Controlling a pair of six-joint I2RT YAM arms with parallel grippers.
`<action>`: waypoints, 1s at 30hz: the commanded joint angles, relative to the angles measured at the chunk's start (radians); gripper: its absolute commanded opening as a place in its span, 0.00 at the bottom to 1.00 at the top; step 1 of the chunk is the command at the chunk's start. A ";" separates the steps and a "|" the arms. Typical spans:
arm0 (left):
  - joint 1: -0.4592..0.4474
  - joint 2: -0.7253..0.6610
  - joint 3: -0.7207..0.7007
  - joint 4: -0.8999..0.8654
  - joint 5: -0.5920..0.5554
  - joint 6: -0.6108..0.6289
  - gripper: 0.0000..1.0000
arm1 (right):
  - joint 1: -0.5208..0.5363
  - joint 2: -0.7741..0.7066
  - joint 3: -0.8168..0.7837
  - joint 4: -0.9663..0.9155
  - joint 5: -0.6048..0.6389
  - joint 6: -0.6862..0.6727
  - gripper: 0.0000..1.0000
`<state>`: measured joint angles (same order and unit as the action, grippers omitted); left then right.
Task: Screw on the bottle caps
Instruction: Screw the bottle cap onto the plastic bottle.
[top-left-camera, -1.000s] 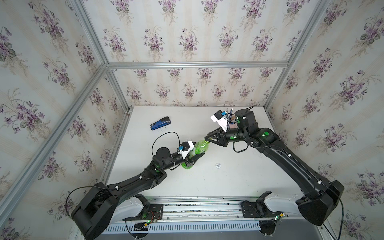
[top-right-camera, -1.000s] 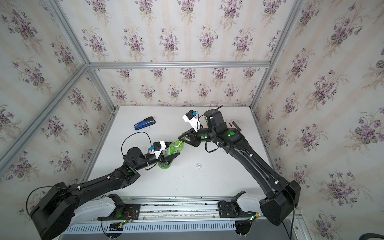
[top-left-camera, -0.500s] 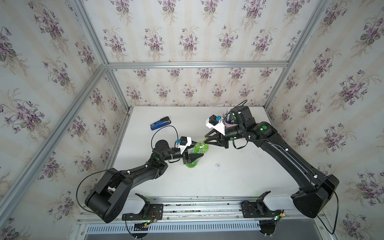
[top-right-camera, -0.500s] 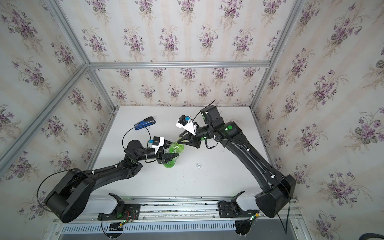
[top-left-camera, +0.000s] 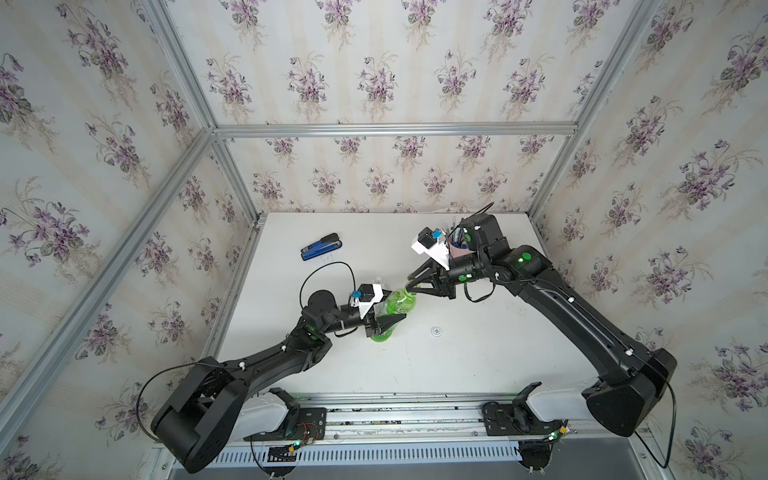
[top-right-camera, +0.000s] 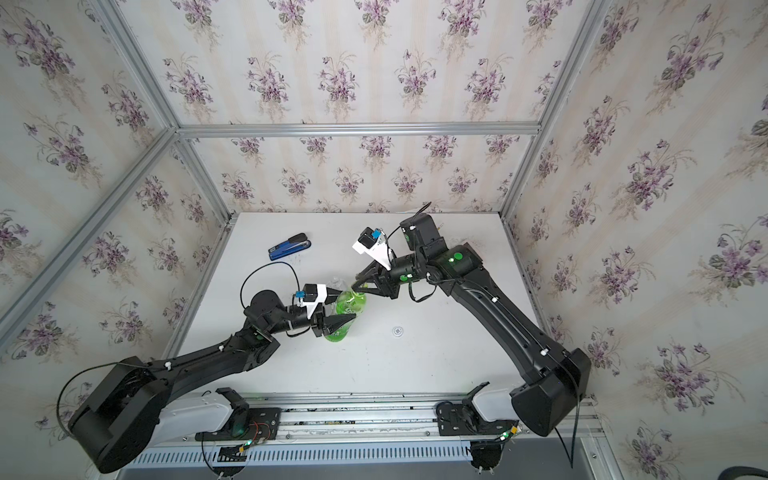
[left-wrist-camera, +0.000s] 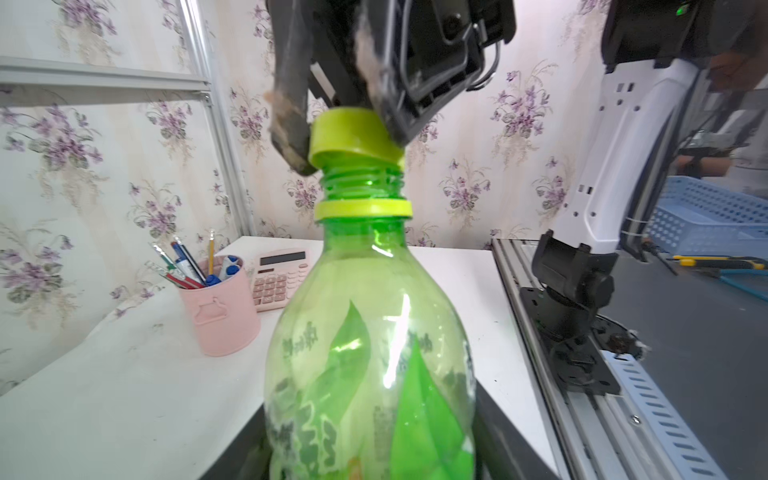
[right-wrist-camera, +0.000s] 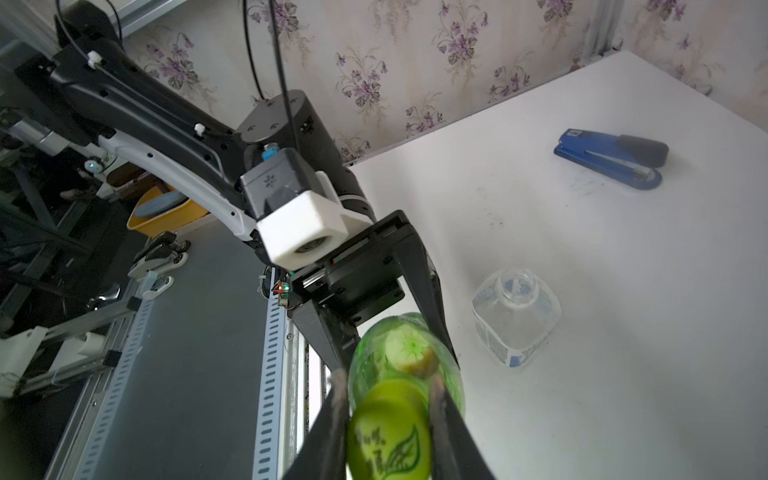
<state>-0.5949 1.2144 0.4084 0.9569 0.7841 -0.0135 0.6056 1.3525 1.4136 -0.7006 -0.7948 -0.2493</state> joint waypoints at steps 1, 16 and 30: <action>-0.011 -0.005 -0.017 0.045 -0.099 0.067 0.61 | 0.000 -0.031 -0.001 0.039 0.079 0.113 0.17; -0.023 -0.020 -0.022 0.078 -0.125 0.054 0.61 | 0.000 -0.009 -0.039 0.122 0.031 0.264 0.19; -0.039 0.019 -0.014 0.144 -0.148 0.016 0.61 | 0.000 -0.015 -0.075 0.141 0.050 0.265 0.21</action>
<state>-0.6296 1.2339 0.3862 1.0130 0.6445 0.0166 0.6041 1.3415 1.3418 -0.5602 -0.7677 0.0231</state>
